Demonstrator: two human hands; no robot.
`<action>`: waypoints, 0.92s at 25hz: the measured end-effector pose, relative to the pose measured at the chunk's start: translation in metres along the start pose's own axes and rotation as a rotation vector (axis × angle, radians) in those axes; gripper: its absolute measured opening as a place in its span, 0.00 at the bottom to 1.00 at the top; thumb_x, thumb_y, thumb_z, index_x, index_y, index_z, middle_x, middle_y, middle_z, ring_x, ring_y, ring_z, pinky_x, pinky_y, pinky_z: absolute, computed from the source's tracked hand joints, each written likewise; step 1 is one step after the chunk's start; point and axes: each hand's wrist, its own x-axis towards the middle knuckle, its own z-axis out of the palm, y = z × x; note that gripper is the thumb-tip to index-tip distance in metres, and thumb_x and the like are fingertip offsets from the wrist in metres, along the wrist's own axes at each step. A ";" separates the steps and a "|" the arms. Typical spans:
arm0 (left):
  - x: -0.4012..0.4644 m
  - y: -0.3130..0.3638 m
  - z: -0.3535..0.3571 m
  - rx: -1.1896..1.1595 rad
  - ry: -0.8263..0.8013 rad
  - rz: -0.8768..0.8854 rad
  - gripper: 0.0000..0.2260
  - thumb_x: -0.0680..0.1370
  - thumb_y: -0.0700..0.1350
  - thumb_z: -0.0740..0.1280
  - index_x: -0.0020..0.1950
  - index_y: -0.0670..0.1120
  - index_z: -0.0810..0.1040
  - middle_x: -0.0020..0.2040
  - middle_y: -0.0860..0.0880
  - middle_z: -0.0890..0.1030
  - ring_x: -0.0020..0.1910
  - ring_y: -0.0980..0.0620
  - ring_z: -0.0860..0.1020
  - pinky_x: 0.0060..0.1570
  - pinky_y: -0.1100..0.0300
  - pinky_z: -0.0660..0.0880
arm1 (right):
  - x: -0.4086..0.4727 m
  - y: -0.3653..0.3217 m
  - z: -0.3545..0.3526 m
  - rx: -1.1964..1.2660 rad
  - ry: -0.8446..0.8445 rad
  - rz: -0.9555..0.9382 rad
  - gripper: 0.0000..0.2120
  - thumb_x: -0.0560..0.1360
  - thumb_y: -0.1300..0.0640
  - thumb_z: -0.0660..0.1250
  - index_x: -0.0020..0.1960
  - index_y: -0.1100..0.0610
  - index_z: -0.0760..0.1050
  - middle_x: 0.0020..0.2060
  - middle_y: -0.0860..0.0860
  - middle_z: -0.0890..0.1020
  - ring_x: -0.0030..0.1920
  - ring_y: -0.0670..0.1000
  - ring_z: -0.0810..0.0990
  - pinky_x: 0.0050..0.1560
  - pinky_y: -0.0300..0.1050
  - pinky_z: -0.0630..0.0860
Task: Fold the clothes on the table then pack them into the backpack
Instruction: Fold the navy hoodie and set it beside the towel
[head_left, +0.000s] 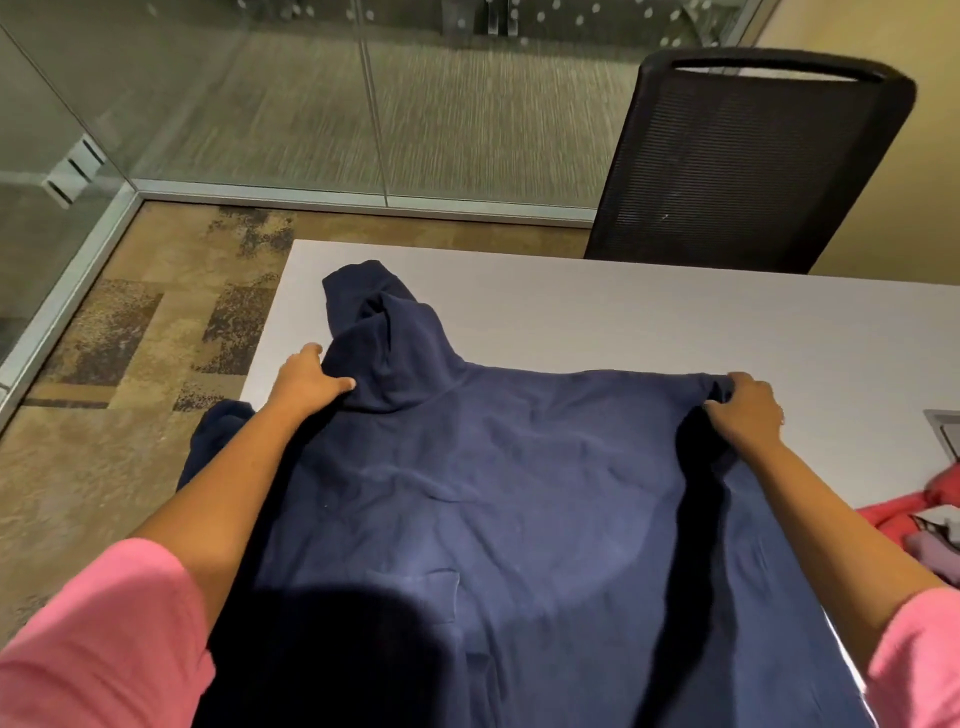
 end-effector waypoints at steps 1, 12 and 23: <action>0.002 0.006 0.000 -0.164 -0.033 -0.023 0.35 0.73 0.44 0.73 0.74 0.42 0.59 0.56 0.38 0.78 0.51 0.40 0.78 0.48 0.49 0.77 | 0.005 0.007 -0.003 -0.010 -0.047 -0.035 0.26 0.73 0.63 0.68 0.70 0.63 0.66 0.66 0.67 0.68 0.64 0.68 0.69 0.64 0.58 0.66; 0.012 0.021 0.020 -0.244 0.212 -0.111 0.09 0.77 0.44 0.65 0.52 0.40 0.79 0.43 0.41 0.81 0.40 0.42 0.81 0.44 0.52 0.79 | 0.046 -0.002 -0.023 -0.417 -0.122 -0.341 0.13 0.76 0.61 0.64 0.60 0.62 0.77 0.56 0.64 0.73 0.54 0.64 0.75 0.51 0.50 0.72; 0.023 0.050 0.023 -0.854 0.095 -0.083 0.13 0.82 0.34 0.54 0.60 0.46 0.73 0.43 0.49 0.76 0.37 0.57 0.74 0.44 0.66 0.76 | 0.067 -0.019 -0.007 0.492 -0.028 0.128 0.11 0.72 0.65 0.59 0.46 0.69 0.78 0.43 0.63 0.84 0.43 0.60 0.83 0.48 0.52 0.81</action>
